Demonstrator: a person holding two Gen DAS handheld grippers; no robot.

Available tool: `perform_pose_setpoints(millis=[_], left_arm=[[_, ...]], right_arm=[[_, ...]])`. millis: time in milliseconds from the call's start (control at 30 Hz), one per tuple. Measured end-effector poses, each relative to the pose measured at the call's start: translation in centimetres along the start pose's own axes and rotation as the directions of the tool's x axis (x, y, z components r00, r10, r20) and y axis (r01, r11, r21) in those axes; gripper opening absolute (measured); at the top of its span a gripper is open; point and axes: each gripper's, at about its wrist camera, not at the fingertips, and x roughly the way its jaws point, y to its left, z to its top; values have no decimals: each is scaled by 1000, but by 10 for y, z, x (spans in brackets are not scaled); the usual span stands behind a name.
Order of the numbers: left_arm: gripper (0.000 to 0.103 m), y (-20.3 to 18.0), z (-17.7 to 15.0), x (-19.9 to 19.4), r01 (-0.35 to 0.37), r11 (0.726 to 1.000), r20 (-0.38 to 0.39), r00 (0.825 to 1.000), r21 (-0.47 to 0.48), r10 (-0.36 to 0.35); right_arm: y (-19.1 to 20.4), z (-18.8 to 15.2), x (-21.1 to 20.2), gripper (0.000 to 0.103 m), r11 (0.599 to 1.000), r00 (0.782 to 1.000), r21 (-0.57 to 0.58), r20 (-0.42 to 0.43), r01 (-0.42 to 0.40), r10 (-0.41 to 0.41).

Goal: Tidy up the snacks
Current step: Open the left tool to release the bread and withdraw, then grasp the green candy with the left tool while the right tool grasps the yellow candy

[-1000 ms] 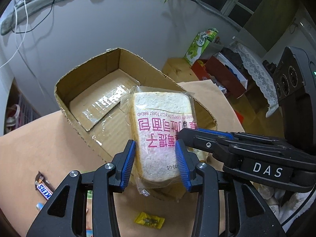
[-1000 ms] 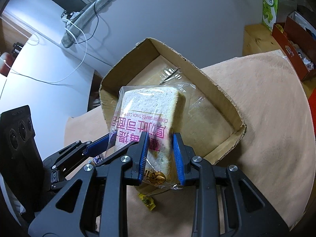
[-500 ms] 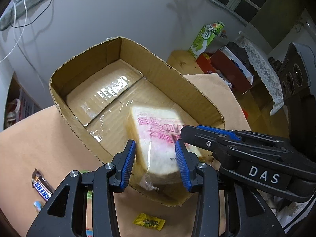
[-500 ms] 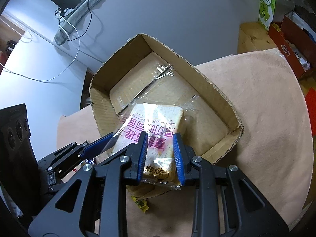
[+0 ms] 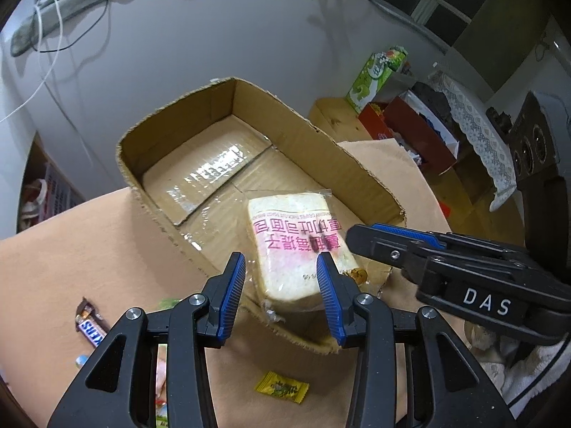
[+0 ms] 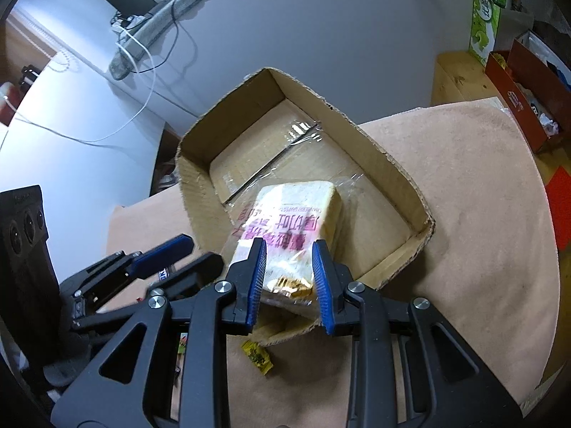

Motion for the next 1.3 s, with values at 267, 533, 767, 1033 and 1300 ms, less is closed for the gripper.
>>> perform_pose_setpoints(millis=[267, 533, 767, 1033, 1300], left_arm=[[40, 21, -24, -35, -21, 1000, 48, 999, -15, 21], [40, 52, -83, -60, -55, 996, 22, 998, -63, 57], [40, 60, -135, -65, -56, 992, -39, 998, -113, 52], [40, 50, -164, -53, -58, 993, -111, 993, -98, 47], [40, 37, -185, -30, -85, 995, -178, 981, -52, 75]], right_arm=[[7, -30, -16, 27, 998, 1000, -59, -3, -26, 26], [29, -70, -21, 28, 975, 1000, -220, -19, -11, 7], [49, -105, -3, 27, 918, 996, -397, -60, 31, -60], [59, -124, 30, 27, 870, 984, -492, -130, 39, -118], [70, -131, 60, 27, 830, 970, -555, -163, 63, -182]])
